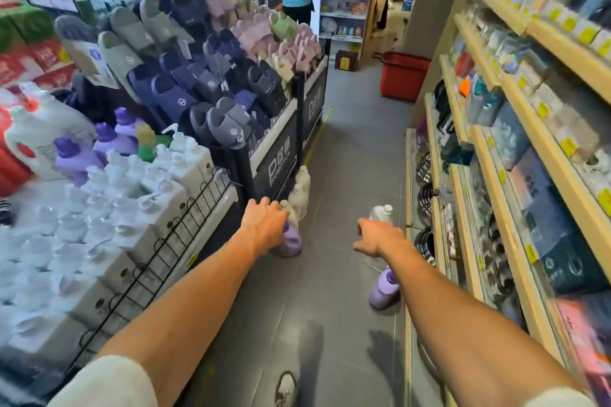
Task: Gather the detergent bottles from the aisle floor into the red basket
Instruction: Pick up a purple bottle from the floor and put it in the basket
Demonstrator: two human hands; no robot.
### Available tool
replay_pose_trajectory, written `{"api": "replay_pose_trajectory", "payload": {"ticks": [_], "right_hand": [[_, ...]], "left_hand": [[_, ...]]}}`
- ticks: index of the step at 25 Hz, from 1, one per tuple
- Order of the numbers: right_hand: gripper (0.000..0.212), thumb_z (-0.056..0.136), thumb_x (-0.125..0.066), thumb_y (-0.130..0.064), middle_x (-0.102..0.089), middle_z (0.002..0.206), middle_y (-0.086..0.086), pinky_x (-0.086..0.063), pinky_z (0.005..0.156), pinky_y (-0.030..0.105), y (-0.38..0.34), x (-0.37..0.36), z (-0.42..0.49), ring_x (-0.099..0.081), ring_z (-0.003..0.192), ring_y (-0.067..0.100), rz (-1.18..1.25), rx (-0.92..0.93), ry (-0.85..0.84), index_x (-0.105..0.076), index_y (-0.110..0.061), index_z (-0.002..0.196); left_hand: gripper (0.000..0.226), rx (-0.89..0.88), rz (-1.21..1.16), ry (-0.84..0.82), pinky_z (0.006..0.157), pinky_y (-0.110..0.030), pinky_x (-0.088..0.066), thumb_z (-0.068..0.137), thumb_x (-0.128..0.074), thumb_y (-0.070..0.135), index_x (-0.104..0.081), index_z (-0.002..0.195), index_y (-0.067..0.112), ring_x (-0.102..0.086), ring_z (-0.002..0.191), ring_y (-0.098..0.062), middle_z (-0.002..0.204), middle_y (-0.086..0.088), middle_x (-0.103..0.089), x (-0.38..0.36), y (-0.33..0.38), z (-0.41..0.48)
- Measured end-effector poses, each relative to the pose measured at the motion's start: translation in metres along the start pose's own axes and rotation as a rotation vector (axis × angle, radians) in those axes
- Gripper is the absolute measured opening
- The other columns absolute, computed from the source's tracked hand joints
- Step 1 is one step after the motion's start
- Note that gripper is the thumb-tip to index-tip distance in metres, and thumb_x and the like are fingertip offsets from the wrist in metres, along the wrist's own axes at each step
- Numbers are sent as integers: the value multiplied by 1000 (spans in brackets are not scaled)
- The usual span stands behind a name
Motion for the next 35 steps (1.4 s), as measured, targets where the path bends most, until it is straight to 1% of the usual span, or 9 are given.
{"api": "replay_pose_trajectory", "payload": {"ticks": [5,8,15,18,21,27,28,31,35], "right_hand": [[43,90,-63,-41,-64,128,8,-49,95,41,-21,50,92,-60,117,32,41,-18,11,-54,-22,128],[49,91,-64,-42,-64,131,7,-49,99,45,-32,67,146,-60,120,32,62,0,12,-52,-22,134],[45,91,-64,-41,-63,135,10,-49,99,40,-32,45,308,-59,124,33,70,24,-171,-54,-21,130],[46,94,-64,-43,-62,135,14,-46,97,37,-27,22,401,-59,125,35,122,50,-221,-54,-20,132],[44,93,-65,-41,-62,136,12,-46,98,36,-29,-18,478,-57,126,34,144,50,-360,-55,-24,132],[42,90,-65,-44,-65,130,7,-49,92,37,-43,-138,582,-59,123,31,165,83,-550,-53,-27,127],[45,90,-65,-44,-64,132,7,-50,94,38,-47,-153,588,-58,124,32,179,86,-556,-53,-26,130],[55,90,-67,-40,-57,137,7,-50,98,39,-62,-261,651,-54,129,32,238,99,-549,-50,-24,141],[73,87,-74,-34,-50,137,9,-48,94,43,-81,-394,731,-48,126,34,318,89,-460,-39,-24,150]], "left_hand": [[51,27,-54,-41,97,-45,-41,92,-57,52,-52,134,25,-48,126,-31,133,-6,-56,-7,-60,93],[46,62,-52,-60,97,-45,-41,92,-57,47,-53,132,25,-49,126,-30,133,-5,-56,-12,-90,144],[47,34,-112,-230,93,-44,-43,93,-55,48,-51,133,25,-51,124,-31,132,-6,-56,-77,-115,276],[46,55,-177,-339,94,-44,-44,96,-52,49,-51,134,23,-51,124,-32,131,-7,-56,-135,-120,328],[41,180,-280,-490,97,-45,-46,97,-50,42,-52,134,24,-52,124,-31,131,-6,-58,-200,-127,373],[46,486,-787,-761,96,-36,-48,91,-68,34,-49,132,28,-60,117,-28,124,-2,-63,-326,-114,443],[48,517,-840,-774,97,-36,-49,90,-69,34,-49,133,30,-60,116,-27,121,0,-62,-342,-110,447],[51,588,-949,-783,94,-38,-50,87,-73,26,-50,133,26,-62,111,-30,111,1,-58,-461,-90,494],[81,529,-981,-660,104,-41,-43,80,-83,18,-41,149,15,-52,127,-35,141,-13,-48,-608,-70,564]]}}
Point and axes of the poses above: each hand's wrist, its own z-axis towards the middle knuckle, its own x-axis out of the back of the hand, y = z × x, the point moved 1 cm from there along z, towards the middle knuckle
